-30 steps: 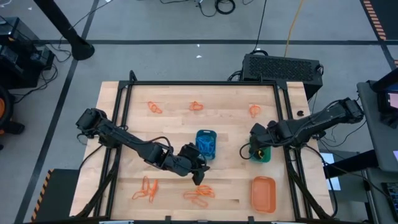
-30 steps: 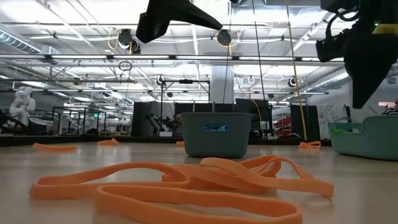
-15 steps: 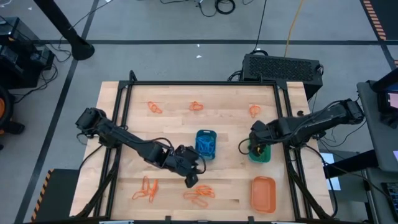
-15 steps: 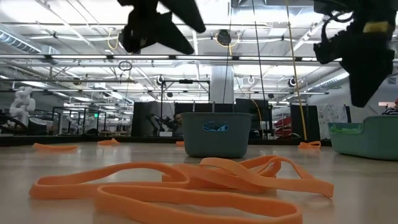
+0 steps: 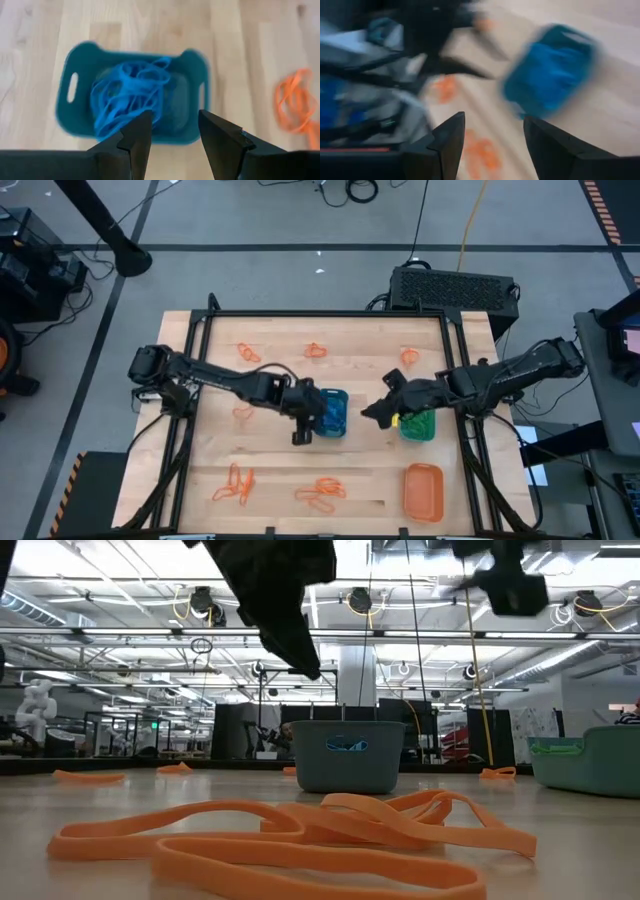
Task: Sort rubber bands into baskets
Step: Put the orange rubberband into the orange bin
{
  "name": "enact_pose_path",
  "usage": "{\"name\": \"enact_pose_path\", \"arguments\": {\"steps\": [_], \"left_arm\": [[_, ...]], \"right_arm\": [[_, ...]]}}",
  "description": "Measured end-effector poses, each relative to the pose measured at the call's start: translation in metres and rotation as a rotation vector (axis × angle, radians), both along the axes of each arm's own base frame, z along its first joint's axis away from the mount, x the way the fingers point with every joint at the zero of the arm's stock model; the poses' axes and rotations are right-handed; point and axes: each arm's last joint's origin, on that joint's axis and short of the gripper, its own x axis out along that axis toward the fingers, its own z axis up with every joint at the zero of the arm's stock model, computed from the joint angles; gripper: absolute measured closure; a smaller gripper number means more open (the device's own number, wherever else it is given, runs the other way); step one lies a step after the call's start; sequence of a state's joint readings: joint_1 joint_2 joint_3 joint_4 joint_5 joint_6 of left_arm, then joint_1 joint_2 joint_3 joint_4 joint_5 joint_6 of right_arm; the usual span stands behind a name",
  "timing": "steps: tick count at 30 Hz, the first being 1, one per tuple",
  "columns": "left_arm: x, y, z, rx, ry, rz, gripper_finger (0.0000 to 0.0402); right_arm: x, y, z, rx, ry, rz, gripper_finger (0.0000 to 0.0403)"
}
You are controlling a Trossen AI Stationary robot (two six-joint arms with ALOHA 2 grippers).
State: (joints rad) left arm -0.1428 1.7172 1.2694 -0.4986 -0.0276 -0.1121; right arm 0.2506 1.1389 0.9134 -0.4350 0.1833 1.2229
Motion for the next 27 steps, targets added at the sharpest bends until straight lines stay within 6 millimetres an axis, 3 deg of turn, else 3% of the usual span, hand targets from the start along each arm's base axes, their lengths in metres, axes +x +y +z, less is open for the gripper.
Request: {"name": "enact_pose_path", "arguments": {"steps": [3,7,17,22,27], "left_arm": [[0.001,0.016,-0.001,-0.018,0.015,0.009,0.0233],[-0.008,0.029,0.010,-0.019,0.024,0.056,0.0233],[-0.074,0.039,0.050,0.012,0.218,0.371,0.0233],[-0.109,0.044,0.036,0.007,0.505,0.639,0.0234],[-0.126,0.043,-0.002,-0.045,0.675,0.687,0.0234]], "right_arm": [[0.007,0.012,0.010,-0.011,-0.139,0.070,0.0209],[0.009,0.021,0.012,-0.074,-0.184,0.146,0.0209],[0.011,0.023,0.009,-0.310,-0.191,0.304,0.0209],[0.011,0.023,0.010,-0.430,-0.199,0.373,0.0209],[0.012,0.023,0.010,-0.510,-0.213,0.419,0.0209]]}}
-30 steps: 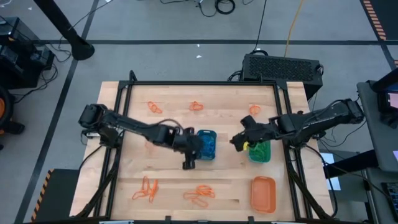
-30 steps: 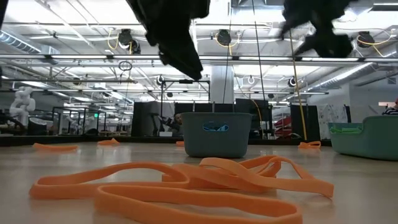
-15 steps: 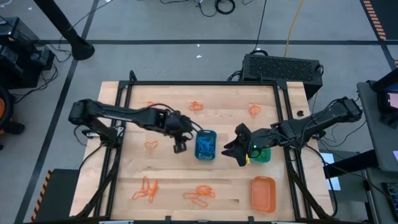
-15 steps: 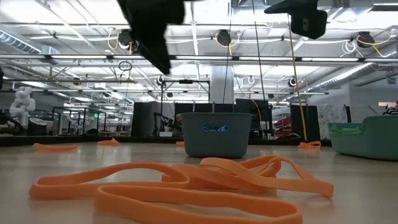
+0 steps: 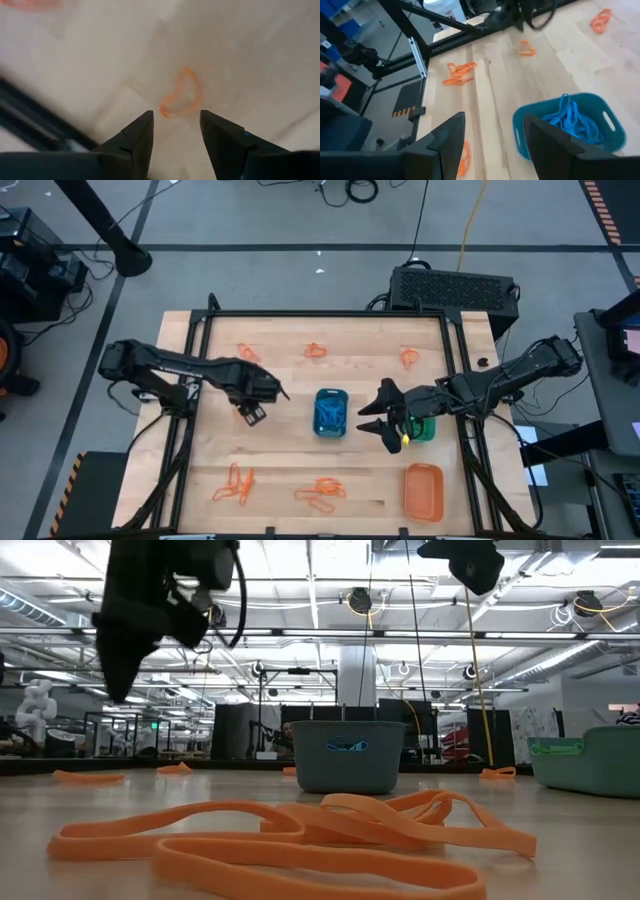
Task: Sort rubber bands into baskets
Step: Put the orange rubberband into the orange bin
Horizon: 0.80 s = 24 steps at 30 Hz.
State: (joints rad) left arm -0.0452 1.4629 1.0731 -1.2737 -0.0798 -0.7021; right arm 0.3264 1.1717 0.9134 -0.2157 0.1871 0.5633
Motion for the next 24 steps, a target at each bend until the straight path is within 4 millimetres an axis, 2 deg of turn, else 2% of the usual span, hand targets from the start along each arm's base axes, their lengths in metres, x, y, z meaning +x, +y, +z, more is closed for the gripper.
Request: {"name": "enact_pose_path", "arguments": {"steps": [3,5,12,16,19,24], "left_arm": [[-0.003,-0.010,-0.019,-0.124,-0.001,0.031,0.0234],[-0.006,-0.024,-0.024,-0.206,0.010,0.032,0.0234],[-0.005,-0.094,-0.023,-0.381,-0.112,-0.071,0.0234],[-0.007,-0.130,-0.020,-0.478,-0.186,-0.018,0.0234],[-0.011,-0.142,-0.025,-0.470,-0.153,0.089,0.0234],[-0.008,-0.161,-0.040,-0.471,-0.136,0.120,0.0234]], "right_arm": [[0.000,0.000,0.001,0.003,-0.011,0.001,0.0209],[0.000,0.000,0.001,0.024,-0.008,-0.009,0.0209],[0.003,0.000,-0.002,0.032,-0.001,-0.043,0.0209],[0.006,0.001,-0.005,0.030,0.010,-0.045,0.0209],[0.009,0.002,-0.010,0.019,0.026,-0.043,0.0209],[0.017,0.003,-0.019,-0.013,0.056,-0.038,0.0209]]}}
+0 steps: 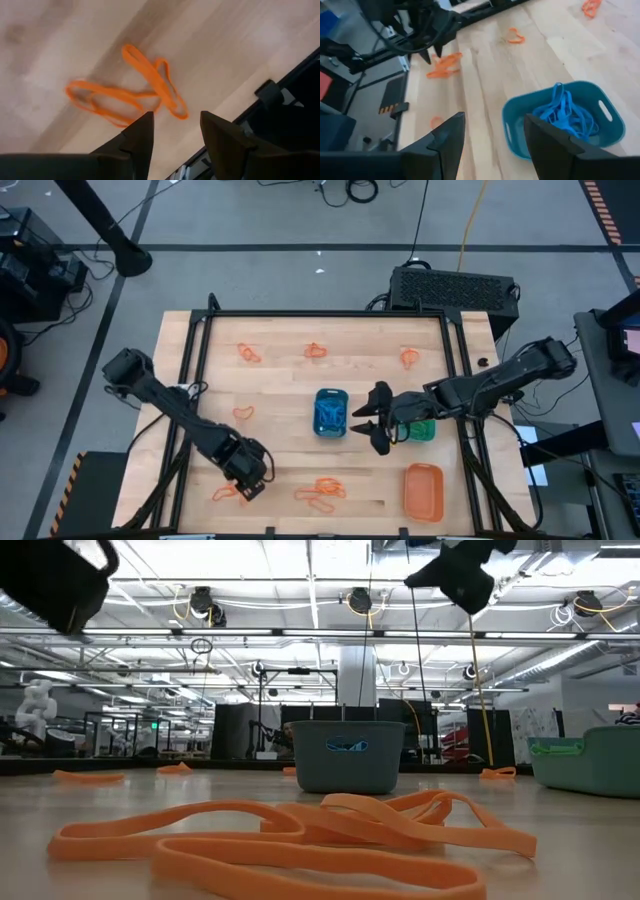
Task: Sort rubber bands into baskets
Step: Put the orange rubberband into the orange bin
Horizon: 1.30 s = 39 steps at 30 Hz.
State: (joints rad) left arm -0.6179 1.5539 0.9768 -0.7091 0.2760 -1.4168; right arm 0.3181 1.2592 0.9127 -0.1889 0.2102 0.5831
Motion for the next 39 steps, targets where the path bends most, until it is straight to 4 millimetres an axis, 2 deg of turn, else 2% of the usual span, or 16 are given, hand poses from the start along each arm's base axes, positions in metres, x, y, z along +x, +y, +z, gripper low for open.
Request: {"name": "enact_pose_path", "arguments": {"steps": [5,13,16,19,22,26,32,39], "left_arm": [[0.003,-0.007,-0.022,0.080,0.052,0.046,0.0234],[0.005,-0.015,-0.040,0.115,0.085,0.042,0.0234],[0.006,-0.015,-0.040,0.121,0.074,0.045,0.0235],[0.006,-0.015,-0.040,0.122,0.069,0.035,0.0255],[0.006,-0.015,-0.040,0.114,0.063,-0.005,0.0301],[0.006,-0.015,-0.039,0.120,0.038,-0.056,0.0385],[0.010,-0.009,-0.038,0.165,-0.018,-0.098,0.0392],[0.023,0.017,-0.012,0.231,-0.215,-0.140,0.0396]], "right_arm": [[0.008,0.000,-0.008,-0.006,0.018,-0.009,0.0209],[0.015,0.002,-0.007,-0.017,-0.040,0.013,0.0209],[0.016,0.002,-0.006,-0.020,-0.054,0.016,0.0209],[0.016,0.002,-0.006,-0.021,-0.050,0.016,0.0209],[0.016,0.002,-0.006,-0.021,-0.052,0.016,0.0209],[0.016,0.002,-0.006,-0.021,-0.052,0.016,0.0209],[0.016,0.002,-0.006,-0.025,-0.051,0.018,0.0209],[0.016,0.002,-0.007,-0.044,-0.051,0.027,0.0209]]}}
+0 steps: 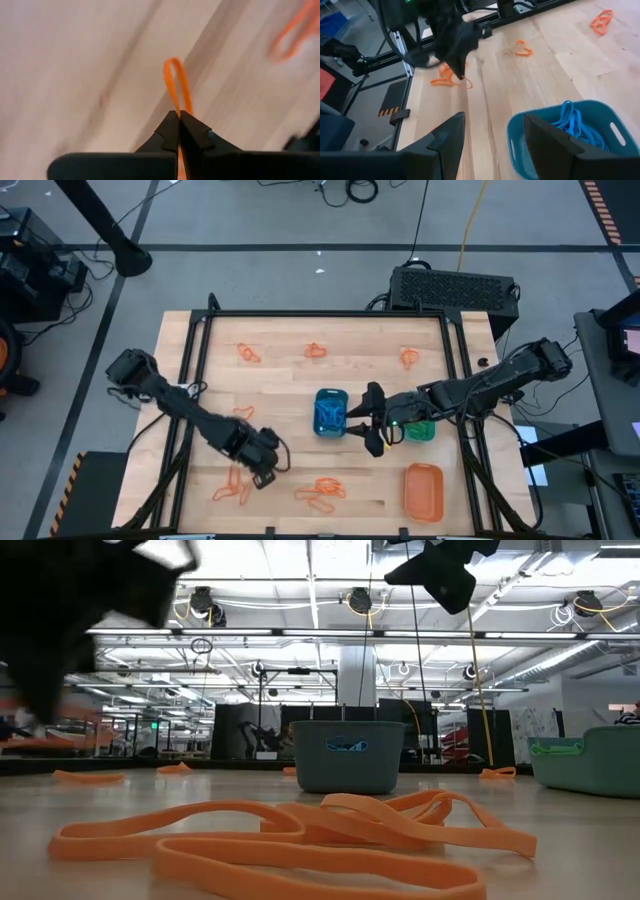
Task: Sort rubber bands into baskets
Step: Put the orange rubberband into the orange bin
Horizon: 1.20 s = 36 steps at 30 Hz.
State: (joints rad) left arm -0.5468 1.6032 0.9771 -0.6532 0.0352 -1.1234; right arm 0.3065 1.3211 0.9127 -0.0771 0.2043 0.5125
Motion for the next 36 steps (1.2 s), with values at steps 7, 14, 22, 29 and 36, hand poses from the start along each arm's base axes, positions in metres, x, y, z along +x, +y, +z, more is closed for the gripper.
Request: {"name": "enact_pose_path", "arguments": {"steps": [7,14,22,29,36], "left_arm": [[0.027,0.024,0.039,0.067,-0.427,-0.134,0.0397],[0.054,0.045,0.055,0.077,-0.676,-0.127,0.0397],[0.065,0.058,0.063,0.067,-0.783,-0.124,0.0397],[0.070,0.064,0.066,0.069,-0.821,-0.097,0.0397],[0.072,0.068,0.069,0.073,-0.851,-0.087,0.0397]], "right_arm": [[0.015,0.003,-0.010,0.064,-0.034,-0.089,0.0208],[0.038,0.011,-0.020,0.131,-0.139,-0.031,0.0181],[0.044,0.009,-0.026,0.244,-0.126,-0.027,0.0120],[0.046,0.003,-0.026,0.289,-0.122,-0.059,0.0110],[0.046,0.000,-0.026,0.304,-0.114,-0.046,0.0145]]}}
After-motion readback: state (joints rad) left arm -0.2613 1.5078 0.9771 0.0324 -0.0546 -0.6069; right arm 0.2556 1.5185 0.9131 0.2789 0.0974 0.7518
